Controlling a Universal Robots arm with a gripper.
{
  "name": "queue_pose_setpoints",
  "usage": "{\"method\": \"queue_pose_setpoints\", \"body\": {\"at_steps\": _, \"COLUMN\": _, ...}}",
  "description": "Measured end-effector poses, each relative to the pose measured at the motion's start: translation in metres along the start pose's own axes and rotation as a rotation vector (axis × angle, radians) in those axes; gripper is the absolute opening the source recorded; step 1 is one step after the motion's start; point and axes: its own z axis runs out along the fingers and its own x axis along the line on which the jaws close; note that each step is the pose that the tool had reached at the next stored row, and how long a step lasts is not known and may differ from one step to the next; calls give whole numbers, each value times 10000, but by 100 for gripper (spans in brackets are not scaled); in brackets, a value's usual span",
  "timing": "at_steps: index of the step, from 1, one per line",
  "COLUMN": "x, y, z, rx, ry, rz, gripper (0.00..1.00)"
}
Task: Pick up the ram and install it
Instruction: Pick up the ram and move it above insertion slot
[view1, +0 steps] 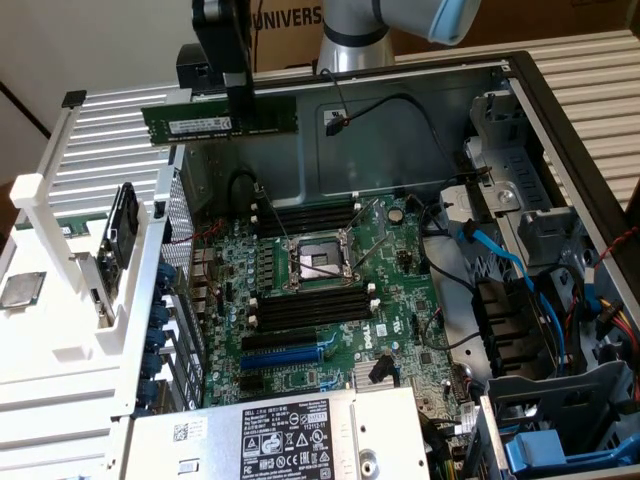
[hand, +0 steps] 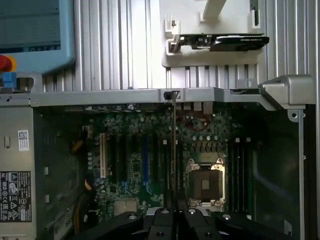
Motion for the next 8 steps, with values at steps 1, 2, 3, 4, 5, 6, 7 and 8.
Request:
{"method": "queue_pose_setpoints", "body": {"at_steps": 1, "x": -2, "y": -45, "z": 3, "rx": -1, "ry": 0, "rz": 1, "gripper": 12}}
{"method": "queue_pose_setpoints", "body": {"at_steps": 2, "x": -4, "y": -90, "z": 8, "rx": -1, "ry": 0, "rz": 0, "gripper": 12}}
{"method": "queue_pose_setpoints", "body": {"at_steps": 3, "x": -6, "y": -136, "z": 17, "rx": -2, "ry": 0, "rz": -1, "gripper": 12}}
{"method": "queue_pose_setpoints", "body": {"at_steps": 4, "x": -9, "y": -182, "z": 30, "rx": -5, "ry": 0, "rz": 1, "gripper": 12}}
{"method": "queue_pose_setpoints", "body": {"at_steps": 5, "x": -11, "y": -227, "z": 46, "rx": -8, "ry": 0, "rz": 1, "gripper": 12}}
{"method": "queue_pose_setpoints", "body": {"at_steps": 6, "x": -14, "y": -271, "z": 63, "rx": -11, "ry": 1, "rz": -1, "gripper": 12}}
{"method": "queue_pose_setpoints", "body": {"at_steps": 7, "x": -16, "y": -317, "z": 81, "rx": -14, "ry": 1, "rz": 0, "gripper": 12}}
{"method": "queue_pose_setpoints", "body": {"at_steps": 8, "x": -19, "y": -363, "z": 100, "rx": -14, "ry": 0, "rz": 1, "gripper": 12}}
